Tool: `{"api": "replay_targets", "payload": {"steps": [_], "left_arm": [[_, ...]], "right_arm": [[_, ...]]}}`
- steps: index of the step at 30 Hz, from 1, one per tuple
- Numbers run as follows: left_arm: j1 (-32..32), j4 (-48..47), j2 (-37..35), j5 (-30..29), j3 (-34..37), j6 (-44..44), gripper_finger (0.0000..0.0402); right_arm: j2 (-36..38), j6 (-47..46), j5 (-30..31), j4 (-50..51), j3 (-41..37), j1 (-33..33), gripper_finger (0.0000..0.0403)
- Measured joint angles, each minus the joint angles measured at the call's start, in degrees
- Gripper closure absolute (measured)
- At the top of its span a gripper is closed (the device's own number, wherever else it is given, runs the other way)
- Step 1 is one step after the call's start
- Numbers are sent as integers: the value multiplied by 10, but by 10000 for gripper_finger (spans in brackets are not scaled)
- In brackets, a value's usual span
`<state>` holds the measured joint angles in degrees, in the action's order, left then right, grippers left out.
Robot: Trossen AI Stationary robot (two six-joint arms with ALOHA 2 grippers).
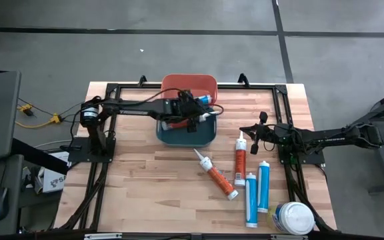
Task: Pick & place silicon tubes, Sealant and Lysol wipes
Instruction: Put the right blue sealant into the orange bin
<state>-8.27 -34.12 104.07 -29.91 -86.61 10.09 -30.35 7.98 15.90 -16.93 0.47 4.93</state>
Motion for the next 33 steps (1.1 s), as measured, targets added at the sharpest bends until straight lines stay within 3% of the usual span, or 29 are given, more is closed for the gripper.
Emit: {"api": "replay_targets", "payload": {"steps": [3,8,14,18,20,28,33], "left_arm": [[6,-35,-13,0,-14,-1,79],[12,-32,-58,63,-17,-20,136],[16,-30,-102,94,5,-31,258],[16,-2,-138,102,51,-34,360],[15,10,-164,119,92,-35,390],[15,217,-291,184,296,-30,399],[15,287,-379,209,400,-42,401]], "right_arm": [[0,0,0,1,0,0,402],[0,0,0,0,0,0,402],[0,0,0,0,0,0,402],[0,0,0,0,0,0,402],[0,0,0,0,0,0,402],[0,0,0,0,0,0,402],[0,0,0,0,0,0,402]]}}
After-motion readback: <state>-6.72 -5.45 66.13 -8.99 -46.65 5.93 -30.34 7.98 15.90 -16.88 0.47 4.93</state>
